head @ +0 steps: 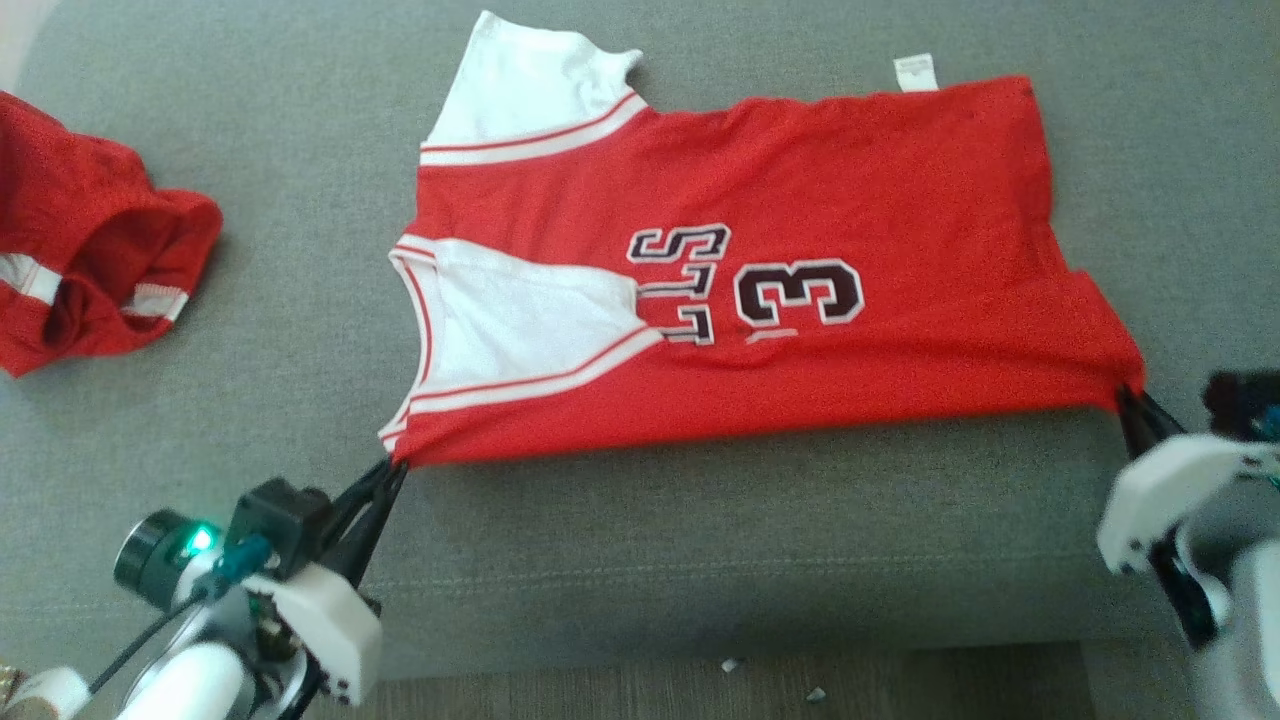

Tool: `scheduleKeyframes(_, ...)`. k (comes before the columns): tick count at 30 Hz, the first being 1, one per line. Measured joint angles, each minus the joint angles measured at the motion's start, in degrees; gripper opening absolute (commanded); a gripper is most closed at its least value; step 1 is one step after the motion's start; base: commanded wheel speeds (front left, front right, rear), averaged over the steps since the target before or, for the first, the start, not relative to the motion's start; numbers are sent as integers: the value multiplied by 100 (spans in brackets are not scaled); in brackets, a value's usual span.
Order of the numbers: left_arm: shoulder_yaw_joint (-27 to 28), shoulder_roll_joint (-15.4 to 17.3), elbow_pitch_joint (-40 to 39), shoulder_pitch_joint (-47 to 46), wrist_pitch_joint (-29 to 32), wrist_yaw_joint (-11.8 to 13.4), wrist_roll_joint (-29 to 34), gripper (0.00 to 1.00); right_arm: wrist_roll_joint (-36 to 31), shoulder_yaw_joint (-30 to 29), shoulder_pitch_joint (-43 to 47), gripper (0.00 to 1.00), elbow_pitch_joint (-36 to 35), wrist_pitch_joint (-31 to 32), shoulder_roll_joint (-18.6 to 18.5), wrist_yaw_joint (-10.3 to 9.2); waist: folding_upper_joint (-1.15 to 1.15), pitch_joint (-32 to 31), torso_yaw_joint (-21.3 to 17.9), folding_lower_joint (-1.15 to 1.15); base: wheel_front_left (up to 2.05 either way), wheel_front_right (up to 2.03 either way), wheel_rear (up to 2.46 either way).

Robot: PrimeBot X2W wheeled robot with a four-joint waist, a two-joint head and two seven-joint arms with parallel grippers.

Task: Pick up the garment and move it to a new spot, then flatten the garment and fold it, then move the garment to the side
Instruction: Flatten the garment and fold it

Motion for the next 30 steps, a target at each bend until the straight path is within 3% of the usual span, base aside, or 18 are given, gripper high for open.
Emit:
scheduleKeyframes(5, 9, 310, -780, 437, 456, 193, -23, 0, 390, -15, 1100, 0, -1685, 950, -96, 0, 0, 108, -30, 0, 0, 0, 0)
scheduleKeyframes(9, 1, 397, -1017, 698, 817, 256, -214, 0, 583, -109, 1709, 0, -2476, 1511, -88, 0, 0, 177, -63, 0, 0, 0, 0)
scheduleKeyframes(10, -15, 397, -1029, 747, 915, 254, -277, 0, 613, -109, 1782, 15, -2583, 1614, -89, 0, 0, 185, -78, 0, 0, 0, 0)
scheduleKeyframes(12, -71, 405, -1042, 801, 1127, 172, -404, 0, 644, -126, 1846, 100, -2766, 1739, -91, 0, 0, 194, -103, 0, 0, 0, 0)
scheduleKeyframes(14, -59, 426, -1110, 843, 1270, 181, -495, 48, 616, -270, 1852, 100, -3056, 1798, -90, 0, 0, 187, -140, 0, 0, 0, 0)
scheduleKeyframes(15, -47, 443, -1138, 842, 1340, 191, -508, 100, 595, -314, 1853, 100, -3122, 1839, -93, 0, 0, 181, -153, 0, 0, 0, 0)
scheduleKeyframes(21, 192, 668, -1586, 836, 1574, 330, -660, 100, 330, -398, 1829, 100, -3683, 1930, -78, 0, 0, 195, -252, 0, 0, 0, 0)
scheduleKeyframes(25, 557, 766, -1969, 354, 1579, 330, -789, 100, 155, -272, 1448, 100, -3818, 1433, 97, 0, 0, 289, -282, 0, 0, 0, 0)
scheduleKeyframes(30, 680, 824, -1855, -1328, 2062, -56, -846, 100, -23, -58, 859, 100, -3616, 988, 311, 0, 0, 514, -296, 0, 0, 0, 0)
